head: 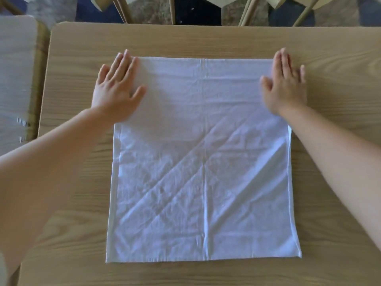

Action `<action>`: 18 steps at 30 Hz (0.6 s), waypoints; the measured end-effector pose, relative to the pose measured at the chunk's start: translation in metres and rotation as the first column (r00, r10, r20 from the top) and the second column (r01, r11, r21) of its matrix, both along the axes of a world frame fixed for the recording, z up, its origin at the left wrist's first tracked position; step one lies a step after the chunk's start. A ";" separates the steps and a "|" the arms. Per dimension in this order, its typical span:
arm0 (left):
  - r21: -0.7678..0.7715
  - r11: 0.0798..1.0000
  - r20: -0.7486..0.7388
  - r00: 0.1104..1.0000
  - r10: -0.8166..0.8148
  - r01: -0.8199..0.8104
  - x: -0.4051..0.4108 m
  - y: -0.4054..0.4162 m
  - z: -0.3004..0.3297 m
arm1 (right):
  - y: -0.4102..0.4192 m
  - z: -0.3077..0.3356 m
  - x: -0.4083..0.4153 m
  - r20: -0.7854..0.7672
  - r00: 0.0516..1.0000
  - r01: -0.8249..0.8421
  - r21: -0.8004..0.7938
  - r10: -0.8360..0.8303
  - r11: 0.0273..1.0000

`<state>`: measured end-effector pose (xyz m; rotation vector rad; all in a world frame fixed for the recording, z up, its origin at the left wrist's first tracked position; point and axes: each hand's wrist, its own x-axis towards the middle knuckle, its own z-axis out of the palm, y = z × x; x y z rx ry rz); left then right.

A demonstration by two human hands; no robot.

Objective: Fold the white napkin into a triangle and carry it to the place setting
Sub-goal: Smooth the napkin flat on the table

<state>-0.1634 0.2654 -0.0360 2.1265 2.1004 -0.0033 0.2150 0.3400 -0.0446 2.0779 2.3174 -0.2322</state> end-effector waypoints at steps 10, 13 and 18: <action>0.065 0.998 0.089 0.996 -0.021 0.015 0.118 -0.088 0.009 | -0.130 0.021 0.017 -0.111 0.835 -0.529 0.107 0.539 0.842; 0.066 0.995 0.150 0.985 -0.081 0.072 0.165 -0.136 0.004 | -0.198 0.022 0.048 -0.132 0.684 -0.719 0.047 0.717 0.694; 0.042 0.989 0.156 0.977 -0.147 0.142 0.219 -0.205 -0.004 | -0.261 0.026 0.100 -0.116 0.613 -0.789 -0.144 0.782 0.597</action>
